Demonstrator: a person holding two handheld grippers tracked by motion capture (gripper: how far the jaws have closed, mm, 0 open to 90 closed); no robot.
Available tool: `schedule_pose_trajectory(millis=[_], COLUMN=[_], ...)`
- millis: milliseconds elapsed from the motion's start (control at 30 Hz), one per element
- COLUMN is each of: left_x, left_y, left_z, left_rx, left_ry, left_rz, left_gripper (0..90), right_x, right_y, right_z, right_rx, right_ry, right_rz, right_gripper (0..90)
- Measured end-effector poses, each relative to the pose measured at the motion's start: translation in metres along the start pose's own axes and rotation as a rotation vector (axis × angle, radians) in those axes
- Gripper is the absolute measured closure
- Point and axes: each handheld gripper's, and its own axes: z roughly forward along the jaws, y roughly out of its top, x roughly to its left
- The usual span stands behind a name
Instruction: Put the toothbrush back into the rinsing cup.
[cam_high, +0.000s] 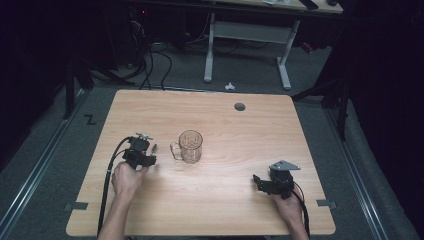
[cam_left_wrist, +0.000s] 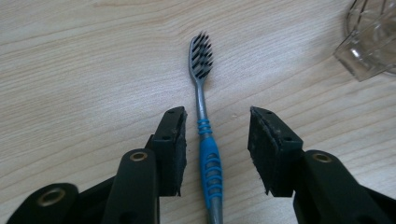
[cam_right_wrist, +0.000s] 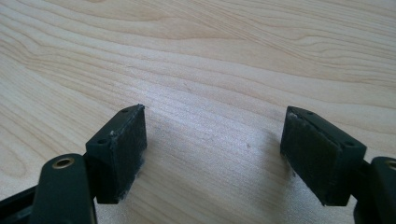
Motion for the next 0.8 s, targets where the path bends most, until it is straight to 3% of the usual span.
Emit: schedule_pose_trajectory(millis=[267,800], left_x=[0.003,0.004], left_y=[0.0,0.001], left_z=[0.007,0.013], left_rx=[0.048,0.077], left_ry=[0.016,0.005], left_rz=[-0.006,-0.01], left_gripper=[60.4,67.9], right_x=[0.0,0.0], right_y=[0.0,0.0], right_z=[0.0,0.0], right_rx=[0.0,0.0], right_ry=[0.0,0.001], right_rz=[0.001,0.001], right_gripper=[22.9,22.9])
